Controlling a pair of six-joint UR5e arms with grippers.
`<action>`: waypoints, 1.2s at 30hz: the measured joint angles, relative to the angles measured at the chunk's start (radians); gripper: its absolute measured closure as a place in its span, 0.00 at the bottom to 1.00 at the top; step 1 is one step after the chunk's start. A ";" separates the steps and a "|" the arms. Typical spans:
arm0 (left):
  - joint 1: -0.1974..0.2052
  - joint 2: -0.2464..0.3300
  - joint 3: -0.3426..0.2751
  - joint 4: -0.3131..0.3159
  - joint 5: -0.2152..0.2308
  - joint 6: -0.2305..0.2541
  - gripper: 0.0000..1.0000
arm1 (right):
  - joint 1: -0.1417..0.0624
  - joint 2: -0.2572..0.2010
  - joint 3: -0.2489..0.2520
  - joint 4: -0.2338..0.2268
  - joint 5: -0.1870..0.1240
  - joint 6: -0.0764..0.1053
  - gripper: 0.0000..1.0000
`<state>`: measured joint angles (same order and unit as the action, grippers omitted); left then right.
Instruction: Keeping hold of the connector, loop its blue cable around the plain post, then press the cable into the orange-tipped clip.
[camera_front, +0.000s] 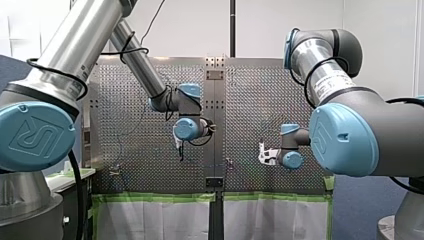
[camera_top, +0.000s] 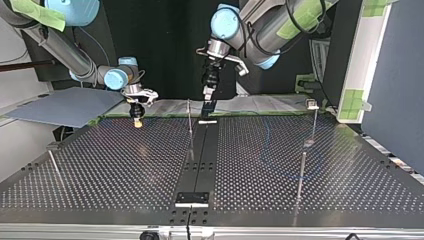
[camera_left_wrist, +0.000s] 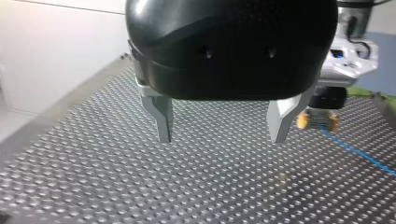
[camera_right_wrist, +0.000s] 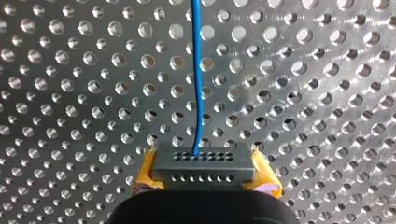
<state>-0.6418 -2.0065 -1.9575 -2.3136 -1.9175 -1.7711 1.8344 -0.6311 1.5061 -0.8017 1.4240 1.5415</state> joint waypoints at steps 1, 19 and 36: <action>0.000 0.007 -0.007 0.007 0.000 0.000 0.01 | 0.002 0.000 0.000 0.001 0.000 0.000 1.00; 0.014 0.186 -0.186 0.073 -0.051 -0.030 0.01 | 0.021 0.002 0.001 0.064 0.050 -0.001 1.00; 0.017 0.287 -0.356 0.118 -0.034 -0.041 0.01 | 0.009 0.001 -0.007 0.072 0.110 0.015 1.00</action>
<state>-0.6249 -1.7190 -2.3137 -2.1954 -1.9518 -1.8116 1.8438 -0.6298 1.4989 -0.7295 1.5338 1.5567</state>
